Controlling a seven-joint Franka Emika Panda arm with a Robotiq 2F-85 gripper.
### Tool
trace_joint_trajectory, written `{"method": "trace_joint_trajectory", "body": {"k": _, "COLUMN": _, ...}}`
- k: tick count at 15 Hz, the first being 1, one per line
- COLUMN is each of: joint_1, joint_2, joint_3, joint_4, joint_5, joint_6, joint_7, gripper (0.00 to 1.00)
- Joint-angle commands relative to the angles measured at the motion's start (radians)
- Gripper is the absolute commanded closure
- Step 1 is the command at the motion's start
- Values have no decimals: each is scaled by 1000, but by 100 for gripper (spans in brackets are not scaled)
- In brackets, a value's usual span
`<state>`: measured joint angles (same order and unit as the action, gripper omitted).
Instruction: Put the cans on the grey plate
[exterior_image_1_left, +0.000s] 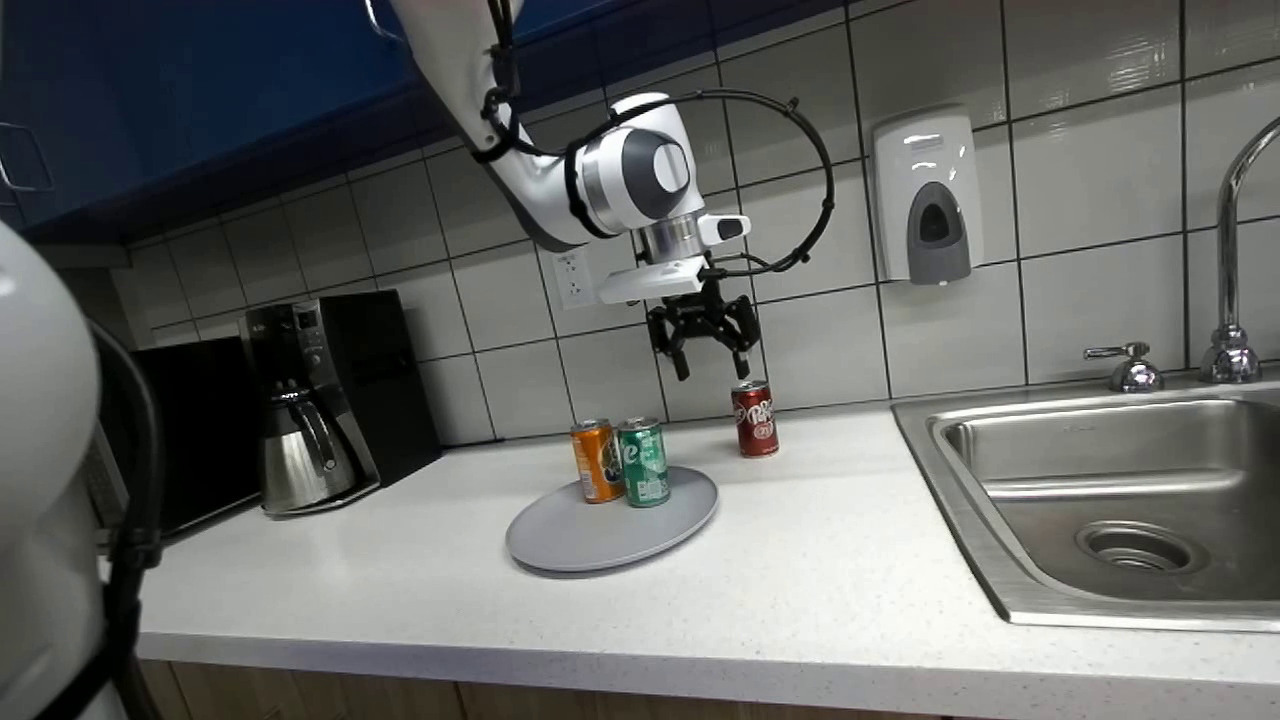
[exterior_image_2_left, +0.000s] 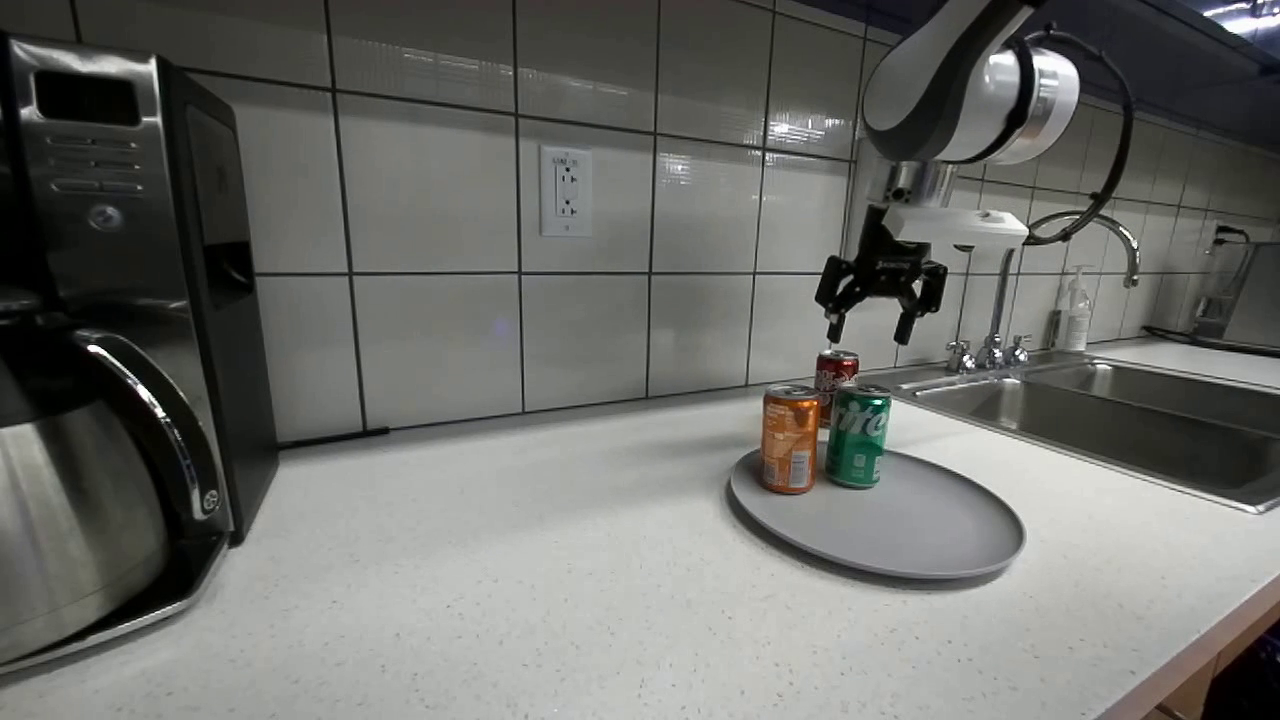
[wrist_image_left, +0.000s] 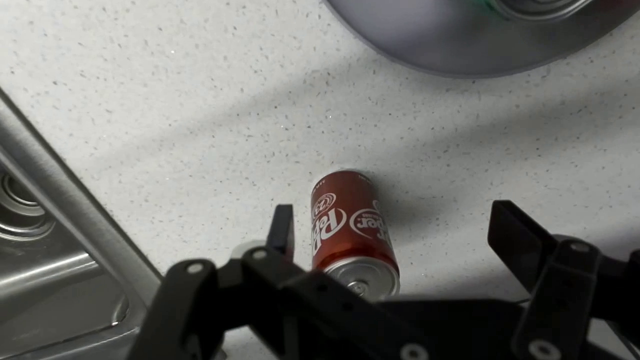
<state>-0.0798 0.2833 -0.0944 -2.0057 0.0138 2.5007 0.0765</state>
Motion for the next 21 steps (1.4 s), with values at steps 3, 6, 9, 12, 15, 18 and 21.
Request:
{"method": "trace_joint_trajectory", "body": {"k": 3, "joint_1": -20, "joint_2": 89, "joint_3": 5, "joint_4": 136, "joint_5": 19, "joint_6": -90, "joint_7": -23, "gripper": 0}}
{"method": "trace_joint_trajectory", "body": {"k": 6, "joint_1": -28, "joint_2": 123, "joint_3": 4, "joint_4": 180, "joint_5": 22, "joint_6": -111, "joint_7": -22, "gripper": 0}}
{"method": "trace_joint_trajectory", "body": {"k": 9, "joint_1": -33, "joint_2": 158, "joint_3": 1, "joint_4": 227, "joint_5": 17, "joint_6": -135, "joint_7": -21, "gripper": 0}}
{"method": "trace_joint_trajectory", "body": {"k": 12, "joint_1": -39, "joint_2": 195, "joint_3": 1, "joint_4": 278, "joint_5": 19, "joint_6": -162, "joint_7": -22, "gripper": 0}}
{"method": "trace_joint_trajectory", "body": {"k": 15, "joint_1": -43, "joint_2": 232, "joint_3": 3, "joint_4": 327, "joint_5": 19, "joint_6": -192, "joint_7": -23, "gripper": 0}}
{"method": "trace_joint_trajectory", "body": {"k": 18, "joint_1": -46, "joint_2": 269, "joint_3": 5, "joint_4": 375, "joint_5": 19, "joint_6": -221, "joint_7": -24, "gripper": 0}}
{"method": "trace_joint_trajectory", "body": {"k": 21, "joint_1": -49, "joint_2": 303, "joint_3": 5, "joint_4": 422, "joint_5": 18, "joint_6": -247, "joint_7": -25, "gripper": 0}}
